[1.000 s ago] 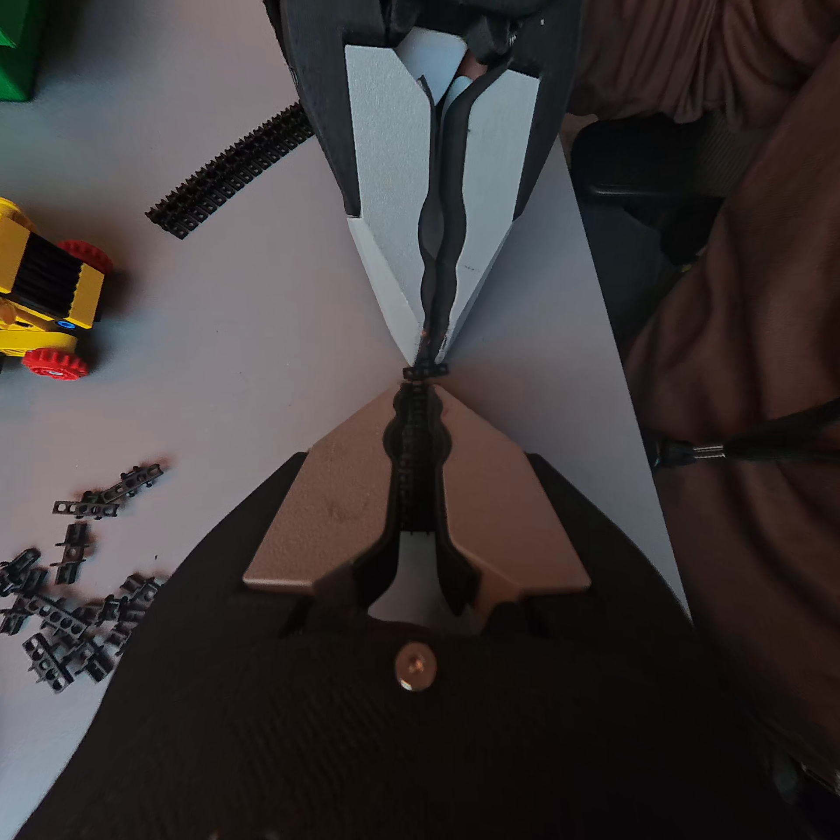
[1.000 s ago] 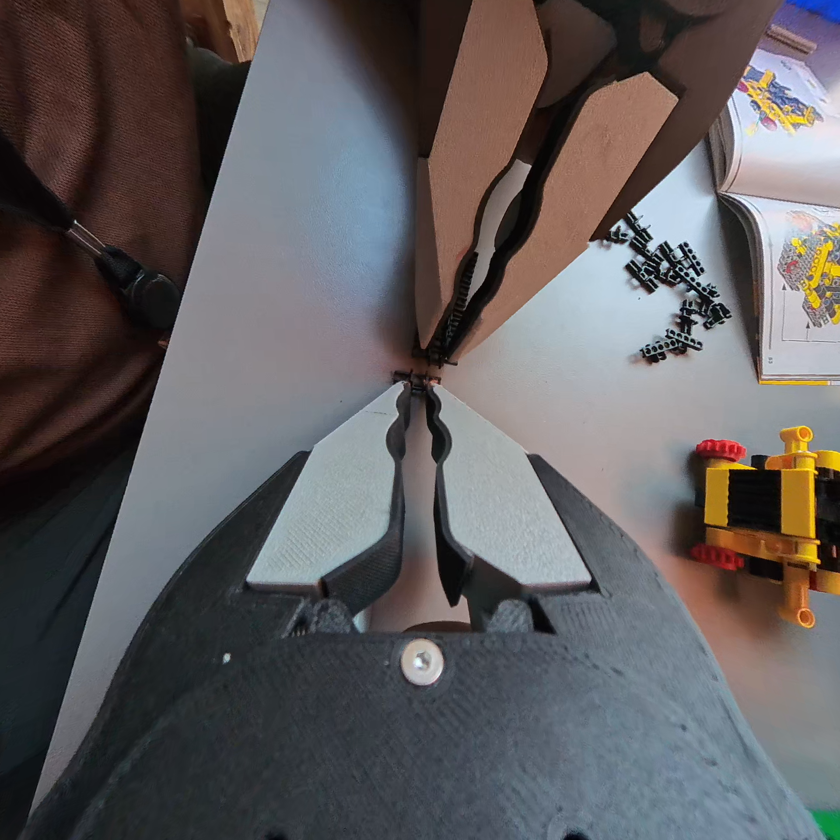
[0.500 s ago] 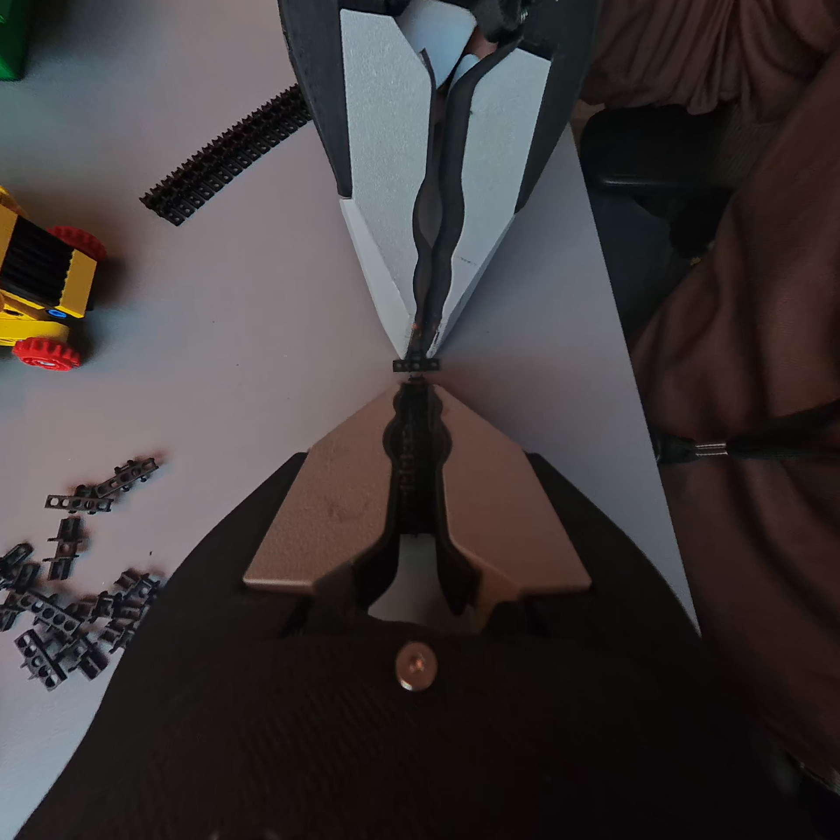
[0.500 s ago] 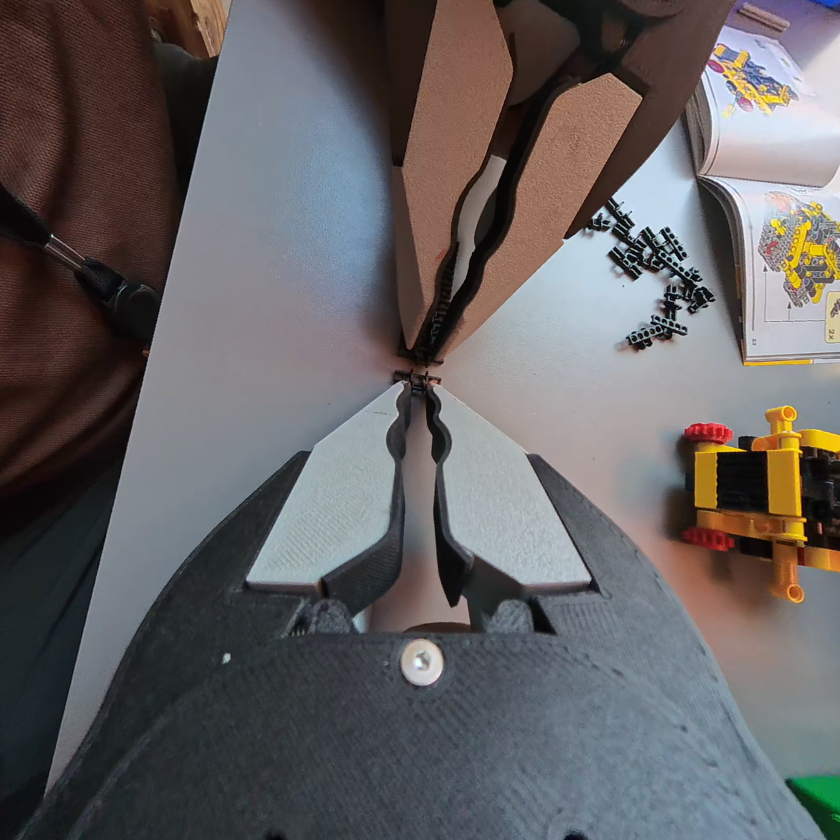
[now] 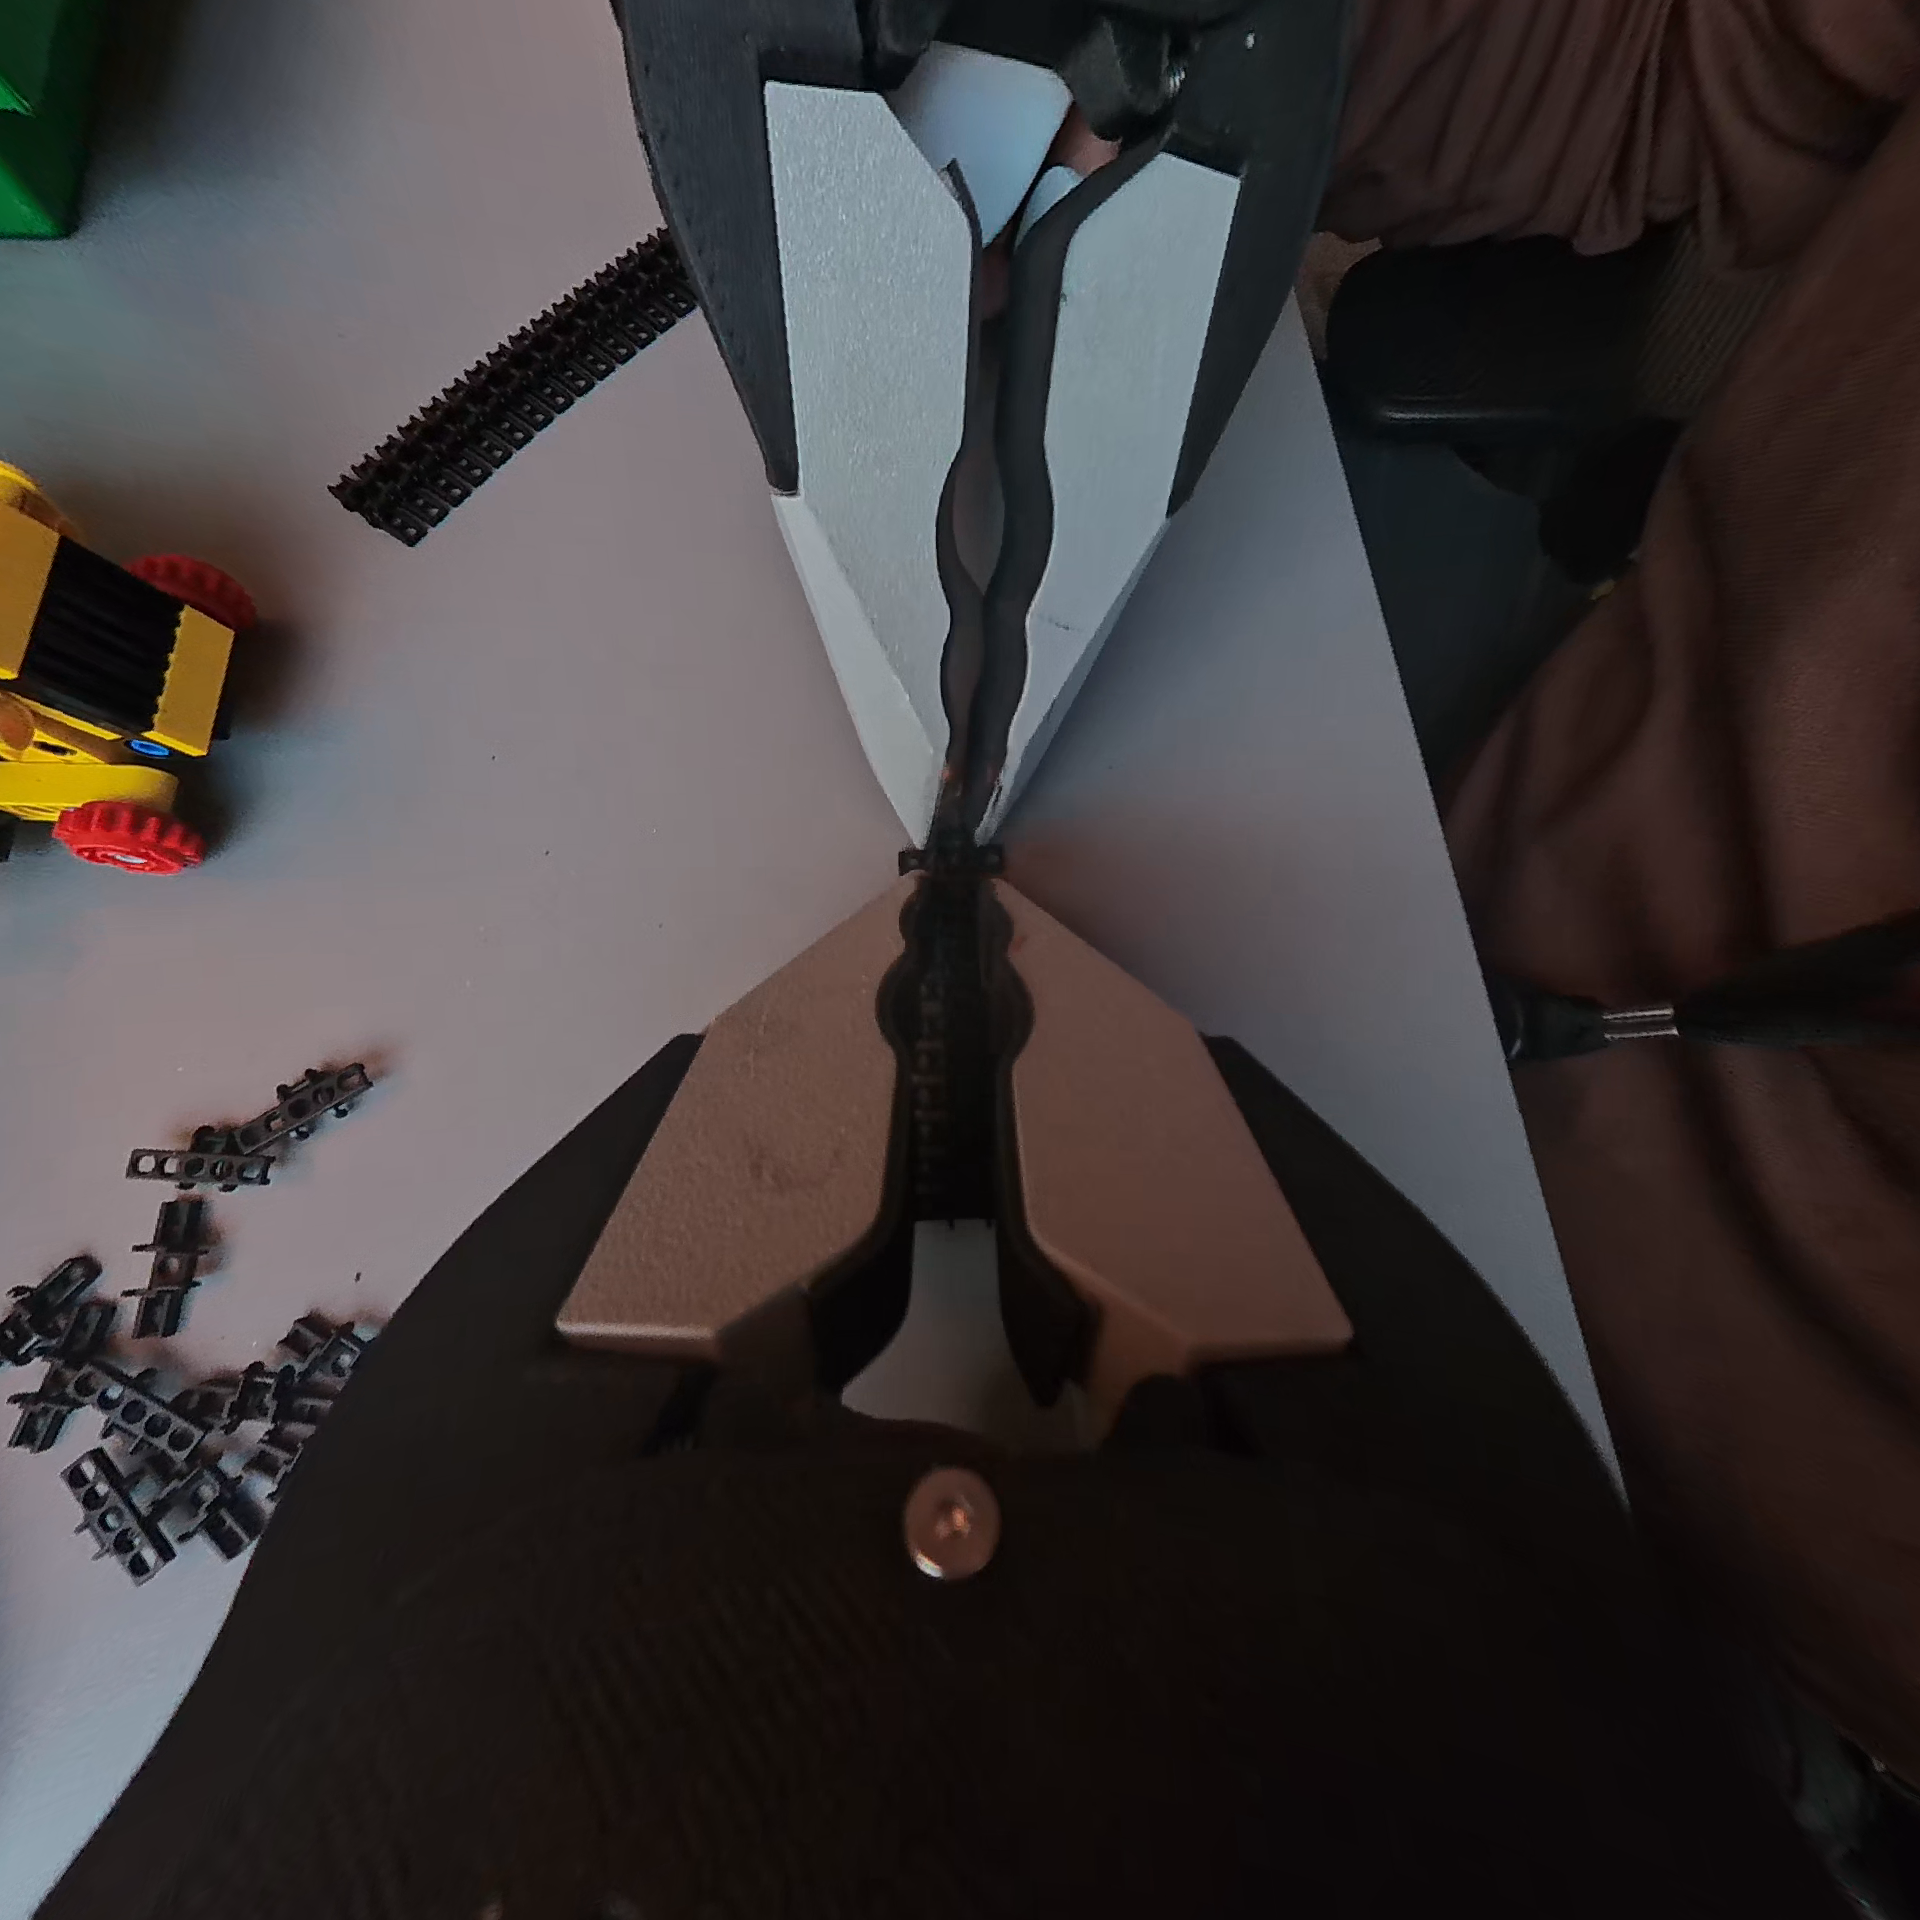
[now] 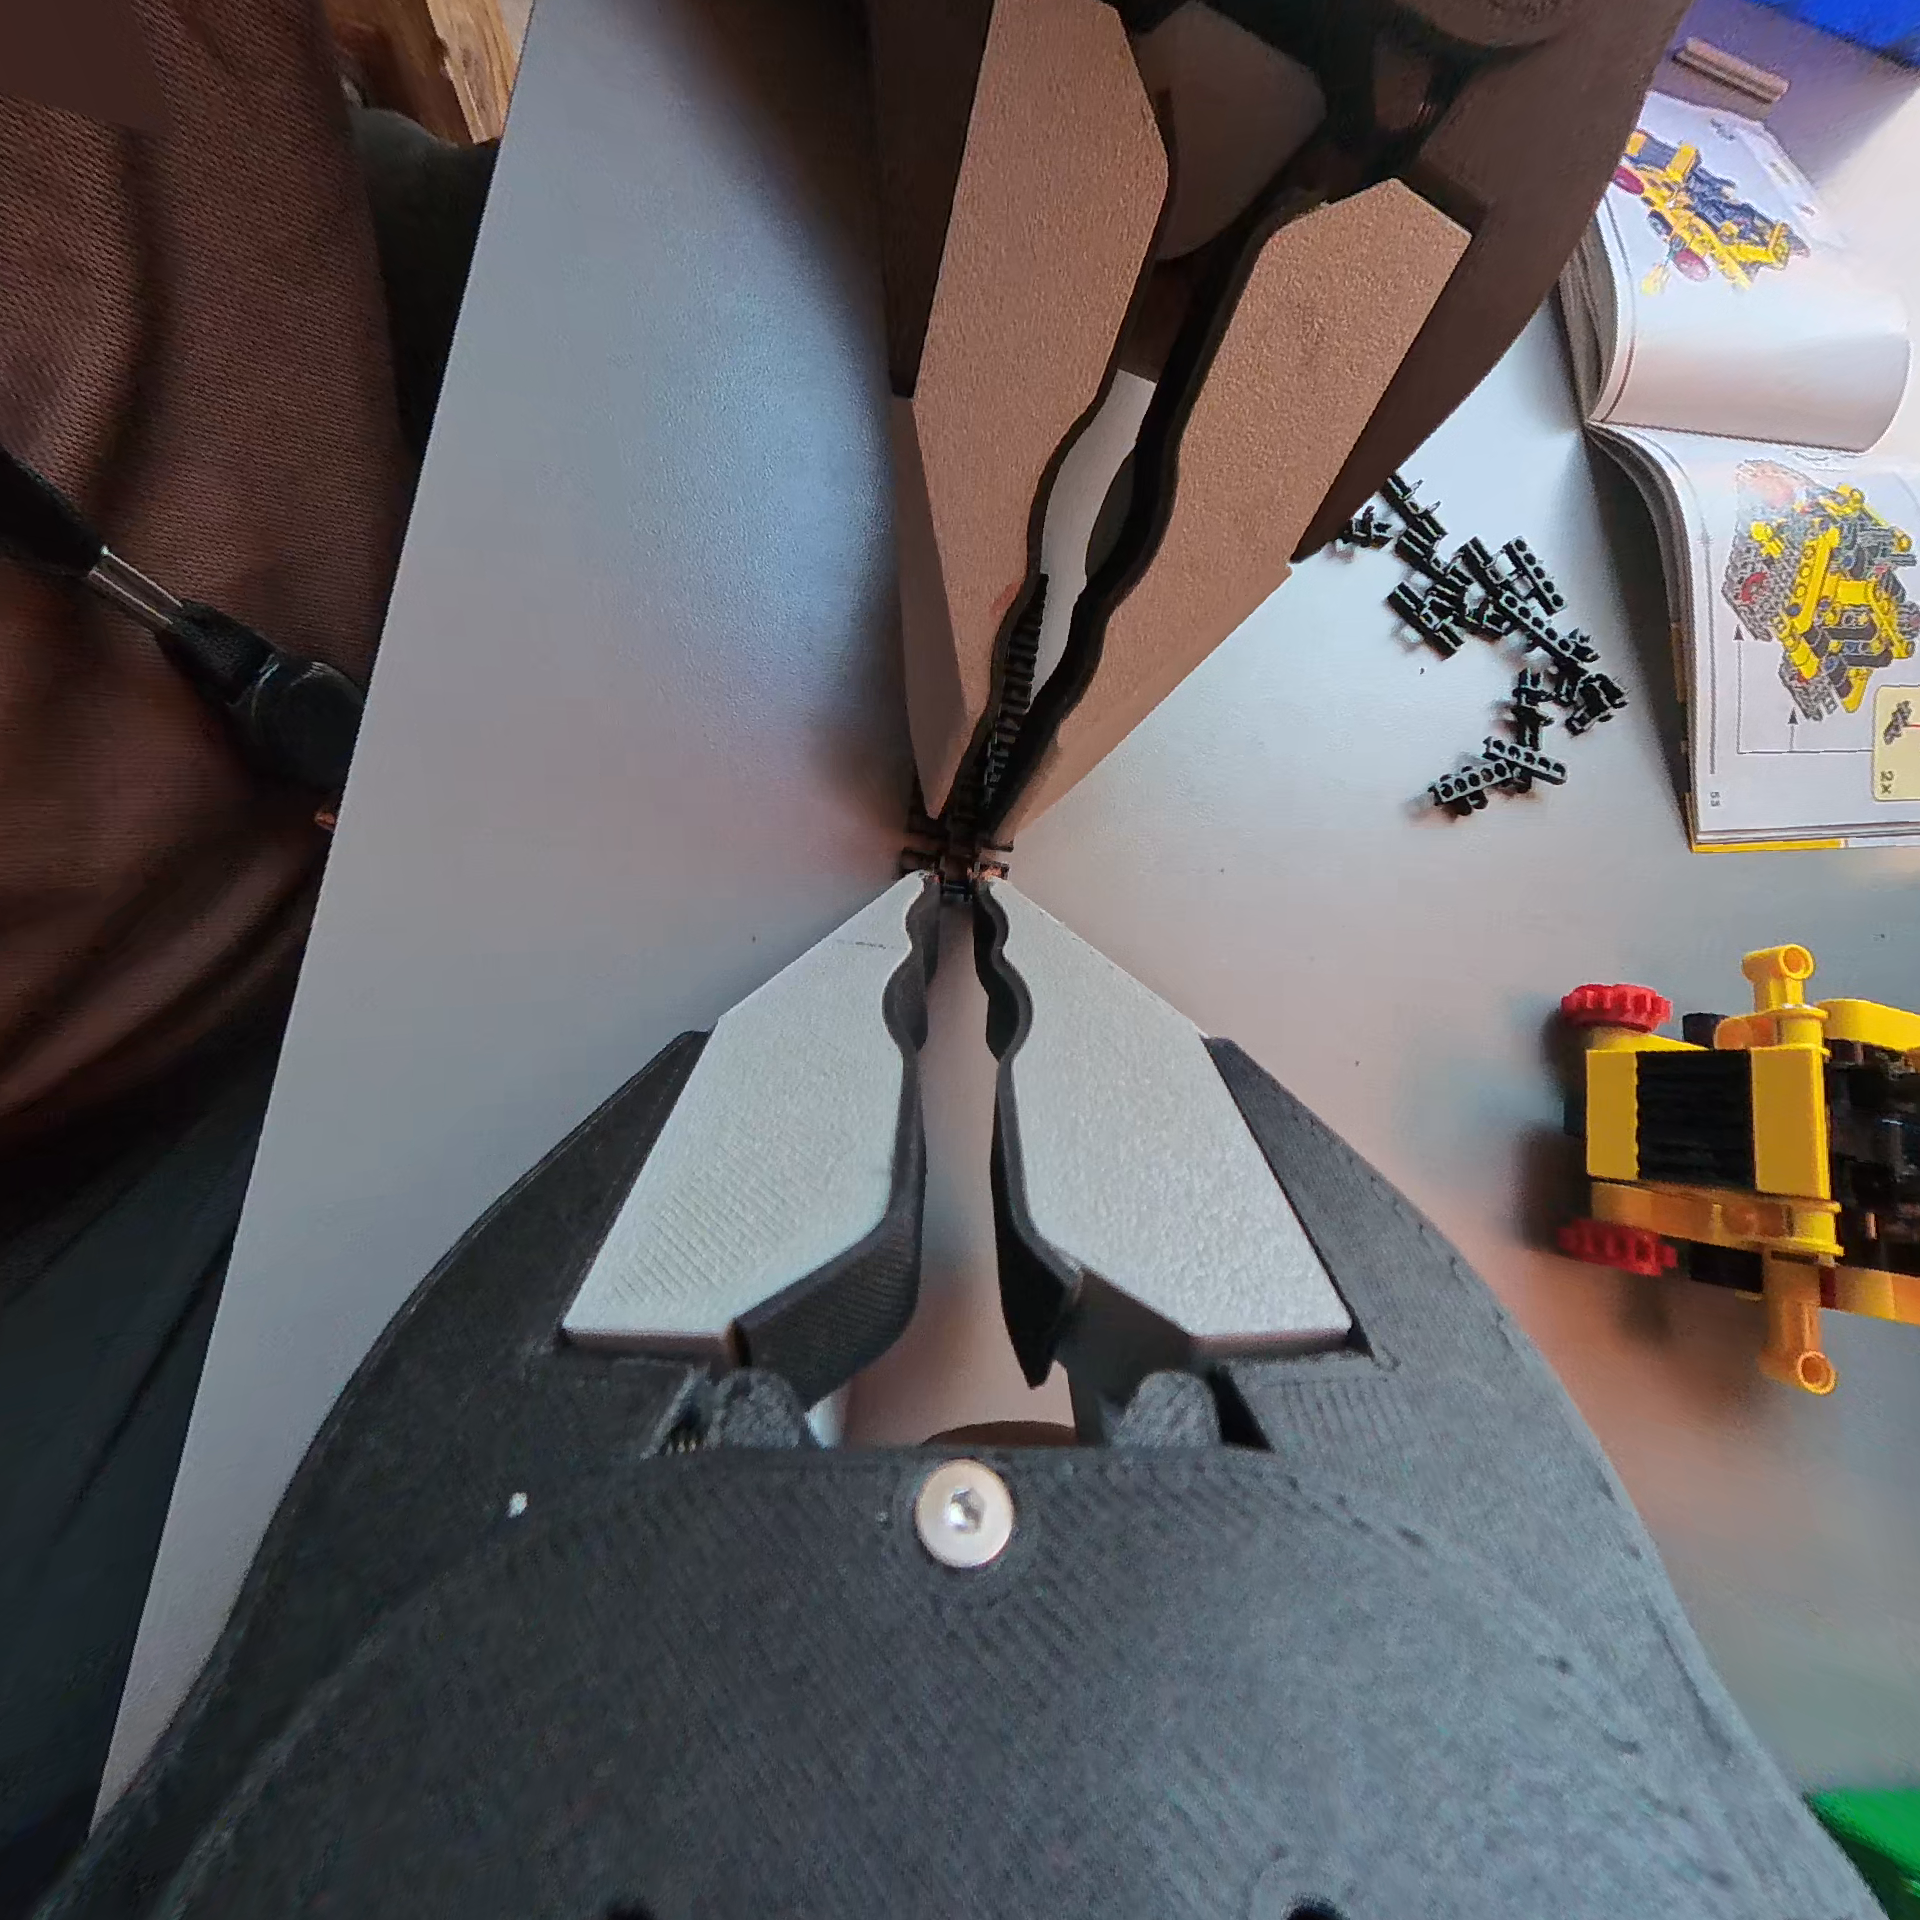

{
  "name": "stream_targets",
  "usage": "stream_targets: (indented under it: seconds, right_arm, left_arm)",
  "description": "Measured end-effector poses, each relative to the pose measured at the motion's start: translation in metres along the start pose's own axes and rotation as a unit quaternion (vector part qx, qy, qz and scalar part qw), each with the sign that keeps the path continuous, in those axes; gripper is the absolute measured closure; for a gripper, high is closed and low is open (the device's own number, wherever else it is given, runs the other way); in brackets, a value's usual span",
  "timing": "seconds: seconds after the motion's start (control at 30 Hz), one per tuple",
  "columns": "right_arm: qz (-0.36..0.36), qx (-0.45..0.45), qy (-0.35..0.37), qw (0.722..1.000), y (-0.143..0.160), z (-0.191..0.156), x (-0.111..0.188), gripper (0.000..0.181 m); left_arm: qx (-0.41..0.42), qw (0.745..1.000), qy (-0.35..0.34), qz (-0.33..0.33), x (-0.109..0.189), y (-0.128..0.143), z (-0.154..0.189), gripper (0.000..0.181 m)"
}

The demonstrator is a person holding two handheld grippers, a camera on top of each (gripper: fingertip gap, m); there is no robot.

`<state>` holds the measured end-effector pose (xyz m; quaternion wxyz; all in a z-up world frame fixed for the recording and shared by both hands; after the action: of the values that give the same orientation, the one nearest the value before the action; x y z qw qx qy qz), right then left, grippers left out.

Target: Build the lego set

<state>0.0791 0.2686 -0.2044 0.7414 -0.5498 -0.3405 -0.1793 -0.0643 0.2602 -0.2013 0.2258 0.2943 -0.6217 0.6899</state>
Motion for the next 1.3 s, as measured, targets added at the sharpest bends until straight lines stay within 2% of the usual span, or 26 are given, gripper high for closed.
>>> stream_targets:
  seconds: [0.63, 0.8, 1.3]
  right_arm:
    - [0.006, 0.0, -0.001, 1.0, 0.0011, -0.0005, 0.0002, 0.178]
    - [0.006, 0.001, 0.0, 1.0, 0.001, -0.0007, 0.0003, 0.178]
    - [0.007, -0.001, -0.001, 1.0, 0.0012, -0.0004, 0.0002, 0.178]
  left_arm:
    - [0.009, 1.0, 0.007, 0.004, 0.0005, 0.0, -0.0007, 0.172]
    - [0.017, 1.0, 0.013, 0.022, 0.0032, -0.0015, -0.0032, 0.181]
    - [0.026, 1.0, 0.003, 0.013, -0.0024, -0.0021, -0.0043, 0.181]
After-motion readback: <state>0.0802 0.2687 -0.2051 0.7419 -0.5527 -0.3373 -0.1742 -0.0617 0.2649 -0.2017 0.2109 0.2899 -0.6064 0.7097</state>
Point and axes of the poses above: each gripper's, where its closed fingertips meet, x back along the fingers, y out of its underside, z = x × y across the jaws, the point moved 10 cm from there along x, back along the fingers, and after that the axes turned 3 degrees about -y, right-handed, at the moved point
